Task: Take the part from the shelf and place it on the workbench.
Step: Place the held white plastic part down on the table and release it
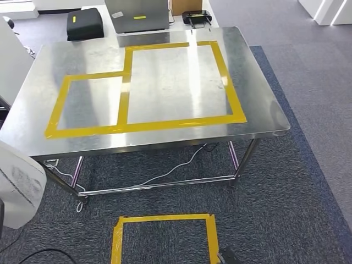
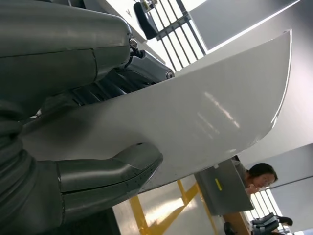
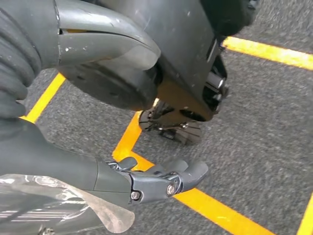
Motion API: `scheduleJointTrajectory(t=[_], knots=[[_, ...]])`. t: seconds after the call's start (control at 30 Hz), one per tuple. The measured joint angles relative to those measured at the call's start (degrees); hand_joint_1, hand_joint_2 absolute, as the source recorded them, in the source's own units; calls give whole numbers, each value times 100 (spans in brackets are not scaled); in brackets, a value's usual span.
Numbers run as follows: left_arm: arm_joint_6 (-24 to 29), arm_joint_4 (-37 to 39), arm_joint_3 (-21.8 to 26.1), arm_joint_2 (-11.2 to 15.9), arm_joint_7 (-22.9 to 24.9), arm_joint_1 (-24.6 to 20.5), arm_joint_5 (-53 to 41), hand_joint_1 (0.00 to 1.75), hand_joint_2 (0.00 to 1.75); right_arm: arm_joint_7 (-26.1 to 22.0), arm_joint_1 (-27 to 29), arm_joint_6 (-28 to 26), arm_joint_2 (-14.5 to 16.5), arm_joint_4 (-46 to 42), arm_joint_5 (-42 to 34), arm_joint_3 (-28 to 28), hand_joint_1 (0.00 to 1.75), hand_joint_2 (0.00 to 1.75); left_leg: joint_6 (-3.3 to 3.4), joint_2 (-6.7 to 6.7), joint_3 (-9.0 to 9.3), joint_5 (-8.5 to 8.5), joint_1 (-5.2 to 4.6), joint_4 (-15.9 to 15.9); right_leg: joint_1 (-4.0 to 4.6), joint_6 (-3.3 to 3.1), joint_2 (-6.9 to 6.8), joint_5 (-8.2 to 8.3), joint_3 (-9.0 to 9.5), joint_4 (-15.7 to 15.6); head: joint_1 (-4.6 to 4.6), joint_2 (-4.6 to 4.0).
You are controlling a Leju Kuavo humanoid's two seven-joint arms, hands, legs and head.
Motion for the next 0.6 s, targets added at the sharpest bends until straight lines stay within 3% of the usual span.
scheduleJointTrajectory(t=[0.07, 0.1, 0.13, 0.2, 0.23, 0.27, 0.33, 0.4, 0.47, 0.53, 0.6], knots=[[3, 10, -3, 1, -5, 0, 3, 175, 175, 2, 5, -18, -2, 3, -47, 37, 0, 175, 17, 0, -488, -207, -12, 776, 22, -25, -5, -71, 68, 1, 1, -1], [5, 16, -4, 1, -8, 0, 5, 175, 175, 4, 11, -34, -4, 4, -71, 60, 0, 175, 38, 0, -634, -152, -18, 928, 33, -26, -3, -117, 121, 1, 2, 0], [6, 21, -5, 1, -12, 0, 8, 175, 175, 5, 17, -51, -8, 6, -88, 81, 0, 175, 71, 0, -667, 30, -30, 846, 43, -21, 1, -169, 189, 1, 2, 0], [9, 26, -7, 2, -20, -1, 10, 175, 175, 7, 23, -77, -13, 8, -120, 123, 0, 175, 176, 2, -480, 585, -76, 186, 50, -6, 11, -288, 342, -13, 2, 0], [10, 28, -7, 3, -22, -1, 11, 175, 175, 7, 16, -81, -14, 11, -138, 141, 0, 175, 230, 4, -366, 770, -111, -130, 57, 16, 13, -343, 390, -24, 3, 0], [12, 30, -8, 5, -25, -5, 13, 175, 175, 8, 10, -83, -17, 14, -157, 159, 0, 175, 277, 7, -270, 840, -143, -379, 57, 43, 10, -384, 413, -42, -4, -1], [16, 33, -11, 10, -31, -14, 17, 175, 175, 15, -1, -81, -25, 20, -178, 192, 0, 175, 322, 7, -201, 758, -181, -560, 57, 128, -7, -392, 470, -71, -18, 1], [25, 33, -13, 12, -37, -17, 19, 175, 175, 22, -1, -88, -43, 19, -182, 225, 0, 175, 341, -11, -89, 704, -158, -690, 51, 194, -29, -349, 487, 7, -15, 2], [33, 32, -13, 8, -41, -23, 19, 175, 175, 31, -17, -99, -65, 18, -173, 260, 0, 175, 373, -20, 69, 664, -128, -791, 53, 228, -35, -366, 214, 474, 3, 2], [38, 34, -14, 5, -45, -30, 23, 175, 175, 53, -23, -105, -83, 19, -146, 311, 0, 175, 398, -17, 174, 585, -133, -824, 55, 246, -34, -598, -308, 1194, 21, 1], [39, 41, -18, 2, -46, -29, 33, 175, 175, 81, -3, -113, -112, 20, -105, 390, 0, 175, 405, -26, 286, 480, -146, -824, 65, 255, -34, -851, -738, 1559, 32, 1]])
